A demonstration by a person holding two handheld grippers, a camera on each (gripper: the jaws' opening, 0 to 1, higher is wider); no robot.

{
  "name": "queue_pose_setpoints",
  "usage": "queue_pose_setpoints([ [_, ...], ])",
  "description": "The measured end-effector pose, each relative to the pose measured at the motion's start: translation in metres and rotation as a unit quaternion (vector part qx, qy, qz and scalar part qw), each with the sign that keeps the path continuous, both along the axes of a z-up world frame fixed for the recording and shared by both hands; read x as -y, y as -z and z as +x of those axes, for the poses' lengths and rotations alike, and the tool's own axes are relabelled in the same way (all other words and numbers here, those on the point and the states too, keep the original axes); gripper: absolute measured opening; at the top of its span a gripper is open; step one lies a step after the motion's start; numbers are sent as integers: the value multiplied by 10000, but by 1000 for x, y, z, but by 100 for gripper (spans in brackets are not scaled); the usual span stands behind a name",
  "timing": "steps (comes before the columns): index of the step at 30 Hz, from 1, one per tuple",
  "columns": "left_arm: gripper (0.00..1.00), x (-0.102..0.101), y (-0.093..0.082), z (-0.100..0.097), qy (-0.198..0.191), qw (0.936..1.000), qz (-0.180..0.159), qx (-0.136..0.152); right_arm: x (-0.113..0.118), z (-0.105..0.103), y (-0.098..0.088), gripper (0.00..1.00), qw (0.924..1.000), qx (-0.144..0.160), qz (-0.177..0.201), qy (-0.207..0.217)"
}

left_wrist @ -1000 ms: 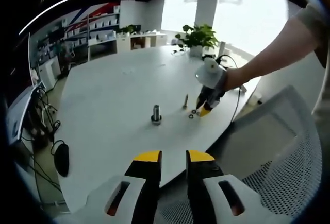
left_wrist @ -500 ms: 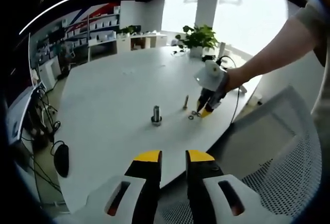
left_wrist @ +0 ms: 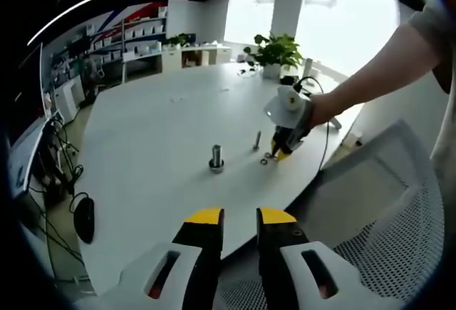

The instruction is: Place the washer onto the threaded stud by aligning its center hole with the stud, sliding it down to the base, and recovering from edge contact or off-axis alignment until the washer reaches the visible bottom stop.

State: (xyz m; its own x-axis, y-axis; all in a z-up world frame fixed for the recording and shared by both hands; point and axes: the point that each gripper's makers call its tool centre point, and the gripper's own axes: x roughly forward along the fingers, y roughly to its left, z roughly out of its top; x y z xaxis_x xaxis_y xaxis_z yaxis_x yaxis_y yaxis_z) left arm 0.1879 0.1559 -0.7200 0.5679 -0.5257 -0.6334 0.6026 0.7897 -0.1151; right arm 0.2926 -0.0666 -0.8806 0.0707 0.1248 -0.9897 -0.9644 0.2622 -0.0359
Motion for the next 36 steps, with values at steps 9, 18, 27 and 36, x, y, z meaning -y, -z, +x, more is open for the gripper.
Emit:
queue_pose_setpoints([
  [9, 15, 0, -1, 0, 22, 10000, 2, 12, -5, -4, 1, 15, 9985, 312, -333, -298],
  [18, 15, -1, -3, 1, -15, 10000, -11, 67, 0, -1, -2, 14, 9976, 479, 167, 462],
  [27, 15, -3, -6, 2, -99, 9998, -62, 159, 3, -2, -2, 14, 9929, 268, 513, 1043],
  [36, 15, -2, -5, 2, -105, 9998, -69, 134, 10, -4, -5, 13, 9909, 254, 555, 1202],
])
